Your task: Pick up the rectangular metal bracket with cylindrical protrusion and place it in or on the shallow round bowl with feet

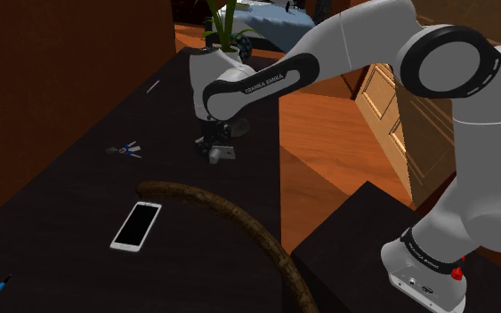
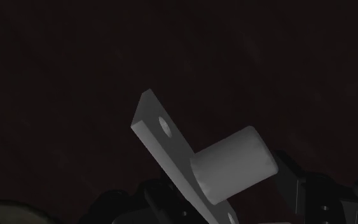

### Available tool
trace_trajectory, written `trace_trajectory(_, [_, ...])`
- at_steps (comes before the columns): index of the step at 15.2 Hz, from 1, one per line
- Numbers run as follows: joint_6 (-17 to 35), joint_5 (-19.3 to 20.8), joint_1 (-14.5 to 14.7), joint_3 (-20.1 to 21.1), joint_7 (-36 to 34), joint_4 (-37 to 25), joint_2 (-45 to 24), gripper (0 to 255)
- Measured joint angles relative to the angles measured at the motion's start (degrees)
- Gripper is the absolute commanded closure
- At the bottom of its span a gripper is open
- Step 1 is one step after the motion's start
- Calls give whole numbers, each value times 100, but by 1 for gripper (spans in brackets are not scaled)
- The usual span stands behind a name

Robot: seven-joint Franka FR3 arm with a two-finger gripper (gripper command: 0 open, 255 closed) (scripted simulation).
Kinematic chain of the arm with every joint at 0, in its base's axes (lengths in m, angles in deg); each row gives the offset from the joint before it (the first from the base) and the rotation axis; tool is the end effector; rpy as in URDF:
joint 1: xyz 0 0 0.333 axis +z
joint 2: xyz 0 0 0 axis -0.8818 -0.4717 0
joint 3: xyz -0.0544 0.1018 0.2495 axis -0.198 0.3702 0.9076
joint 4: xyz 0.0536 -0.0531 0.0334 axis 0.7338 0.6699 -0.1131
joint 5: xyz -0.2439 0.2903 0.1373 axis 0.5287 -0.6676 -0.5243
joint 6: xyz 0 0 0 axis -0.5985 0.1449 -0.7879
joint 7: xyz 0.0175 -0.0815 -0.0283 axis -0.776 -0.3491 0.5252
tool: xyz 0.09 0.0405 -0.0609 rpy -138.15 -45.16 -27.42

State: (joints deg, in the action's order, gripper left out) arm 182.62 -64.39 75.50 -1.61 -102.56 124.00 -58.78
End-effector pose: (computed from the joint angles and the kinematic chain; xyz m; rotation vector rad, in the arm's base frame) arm 0.6116 0.2899 0.2512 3.0870 0.1974 -0.0575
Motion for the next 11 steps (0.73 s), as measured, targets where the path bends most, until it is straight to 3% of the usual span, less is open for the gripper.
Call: trace_trajectory(11, [-645,-119,-36,67,87,-253,403,255])
